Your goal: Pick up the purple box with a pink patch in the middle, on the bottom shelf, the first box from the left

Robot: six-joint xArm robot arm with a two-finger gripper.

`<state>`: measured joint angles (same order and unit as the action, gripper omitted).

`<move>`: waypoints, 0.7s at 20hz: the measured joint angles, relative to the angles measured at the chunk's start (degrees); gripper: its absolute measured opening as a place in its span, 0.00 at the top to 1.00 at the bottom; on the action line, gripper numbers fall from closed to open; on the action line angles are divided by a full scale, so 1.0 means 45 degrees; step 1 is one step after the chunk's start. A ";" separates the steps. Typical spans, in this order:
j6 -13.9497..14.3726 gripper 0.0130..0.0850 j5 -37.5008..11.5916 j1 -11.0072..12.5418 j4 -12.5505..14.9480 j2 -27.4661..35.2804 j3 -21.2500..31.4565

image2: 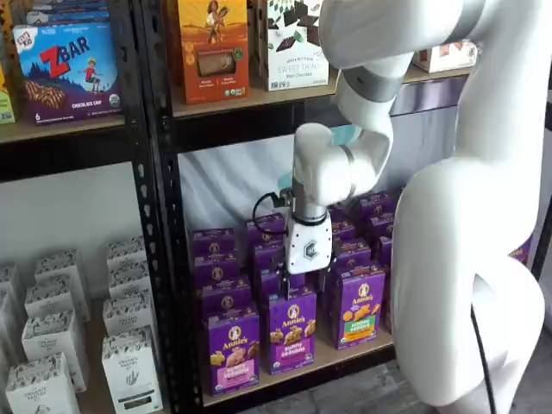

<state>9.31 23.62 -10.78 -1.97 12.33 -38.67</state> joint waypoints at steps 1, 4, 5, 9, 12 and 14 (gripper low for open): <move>-0.0065 0.00 -0.0382 -0.0046 -0.0108 0.0141 0.0027; 0.0022 0.00 -0.1238 -0.0192 -0.0143 0.0610 -0.0044; 0.0304 0.00 -0.1336 -0.0221 0.0128 0.0772 -0.0145; 0.0971 0.00 -0.1643 -0.0392 0.0662 0.1334 -0.0584; 0.0789 0.00 -0.1802 -0.0585 0.0283 0.1709 -0.0951; 0.0511 0.00 -0.1828 -0.0733 -0.0154 0.1960 -0.1249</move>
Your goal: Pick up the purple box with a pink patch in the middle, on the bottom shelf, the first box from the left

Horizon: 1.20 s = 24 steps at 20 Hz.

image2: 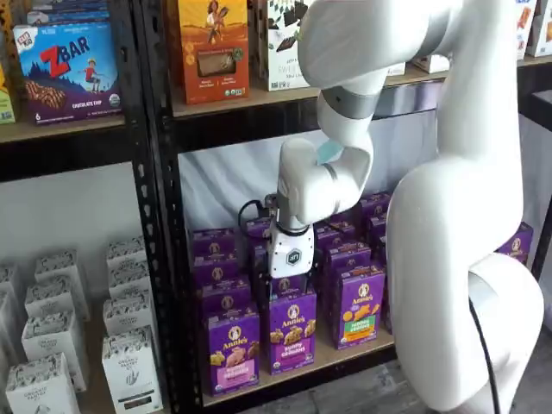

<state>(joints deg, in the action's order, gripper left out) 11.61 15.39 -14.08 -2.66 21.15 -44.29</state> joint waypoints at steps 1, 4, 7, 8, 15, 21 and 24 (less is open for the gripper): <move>0.0046 0.00 0.0027 -0.0058 -0.0021 0.0123 -0.0171; 0.0452 0.00 0.0204 -0.0246 0.0206 0.0504 -0.0782; 0.0779 0.00 0.0580 -0.0457 0.0325 0.0838 -0.1444; 0.0778 0.00 0.0689 -0.0536 0.0238 0.0946 -0.1656; 0.0782 0.00 0.1359 -0.0924 -0.0204 0.1729 -0.2836; 0.0787 0.00 0.1358 -0.1183 -0.0479 0.2572 -0.3546; 0.0861 0.00 0.1360 -0.1257 -0.0483 0.2863 -0.3782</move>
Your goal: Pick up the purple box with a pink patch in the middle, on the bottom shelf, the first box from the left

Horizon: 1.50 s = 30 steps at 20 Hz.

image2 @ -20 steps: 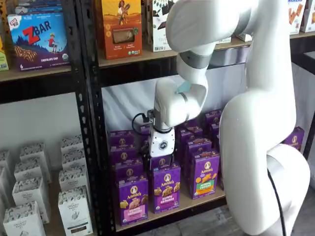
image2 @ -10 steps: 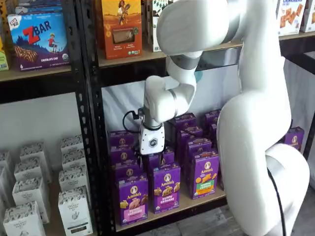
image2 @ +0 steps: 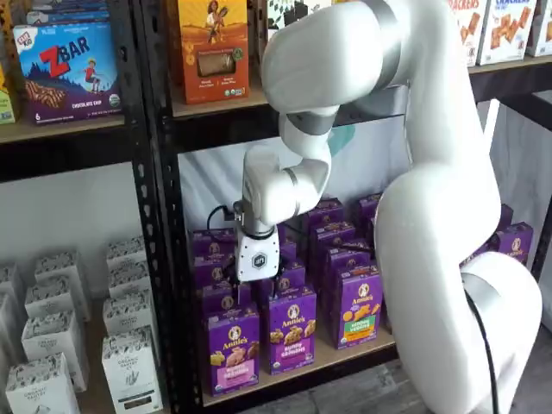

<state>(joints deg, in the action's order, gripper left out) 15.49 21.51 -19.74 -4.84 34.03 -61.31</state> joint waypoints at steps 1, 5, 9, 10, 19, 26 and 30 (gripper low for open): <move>-0.0023 0.00 -0.0053 -0.0036 -0.0059 0.0102 -0.0069; 0.0037 0.00 0.0036 -0.0138 -0.0113 0.0456 -0.0408; 0.0109 0.00 0.0124 -0.0226 -0.0133 0.0744 -0.0716; 0.0118 0.00 0.0129 -0.0244 -0.0143 0.0789 -0.0772; 0.0033 0.00 0.0299 -0.0268 -0.0280 0.0917 -0.1051; 0.0566 0.00 0.0563 -0.0191 0.0374 0.0858 -0.1087; 0.0811 0.00 0.0642 -0.0206 0.0621 0.0912 -0.1141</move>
<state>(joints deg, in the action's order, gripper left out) 19.14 24.40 -20.67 -2.04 38.14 -66.44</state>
